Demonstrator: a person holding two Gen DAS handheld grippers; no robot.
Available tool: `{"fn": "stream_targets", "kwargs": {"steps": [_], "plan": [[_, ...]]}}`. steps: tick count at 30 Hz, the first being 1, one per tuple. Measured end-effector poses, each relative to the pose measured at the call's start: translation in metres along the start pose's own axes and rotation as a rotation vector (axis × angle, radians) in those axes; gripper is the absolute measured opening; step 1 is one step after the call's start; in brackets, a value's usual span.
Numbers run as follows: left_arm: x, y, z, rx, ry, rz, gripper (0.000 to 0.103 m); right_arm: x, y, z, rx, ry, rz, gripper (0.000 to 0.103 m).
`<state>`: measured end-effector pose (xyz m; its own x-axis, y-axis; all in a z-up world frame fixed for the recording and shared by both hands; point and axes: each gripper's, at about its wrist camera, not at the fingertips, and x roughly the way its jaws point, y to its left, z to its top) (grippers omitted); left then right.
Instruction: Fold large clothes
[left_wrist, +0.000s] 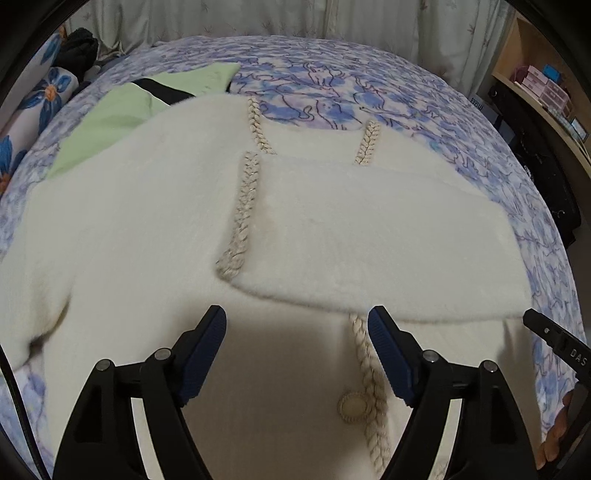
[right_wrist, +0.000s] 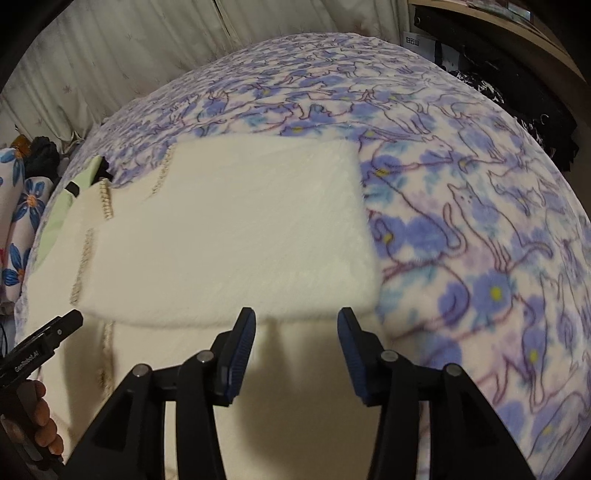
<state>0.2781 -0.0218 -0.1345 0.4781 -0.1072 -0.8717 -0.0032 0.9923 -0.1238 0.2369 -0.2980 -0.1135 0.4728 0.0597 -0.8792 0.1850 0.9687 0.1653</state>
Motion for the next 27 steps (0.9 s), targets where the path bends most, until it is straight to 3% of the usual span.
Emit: {"fn": "stream_targets", "kwargs": {"steps": [14, 27], "plan": [[-0.060, 0.011, -0.048, 0.029, -0.035, 0.074, 0.078, -0.047, 0.031, -0.055, 0.016, -0.024, 0.072, 0.046], [-0.124, 0.060, -0.092, -0.028, -0.069, 0.057, 0.078, -0.085, 0.085, -0.095, -0.032, -0.039, 0.156, 0.046]]}}
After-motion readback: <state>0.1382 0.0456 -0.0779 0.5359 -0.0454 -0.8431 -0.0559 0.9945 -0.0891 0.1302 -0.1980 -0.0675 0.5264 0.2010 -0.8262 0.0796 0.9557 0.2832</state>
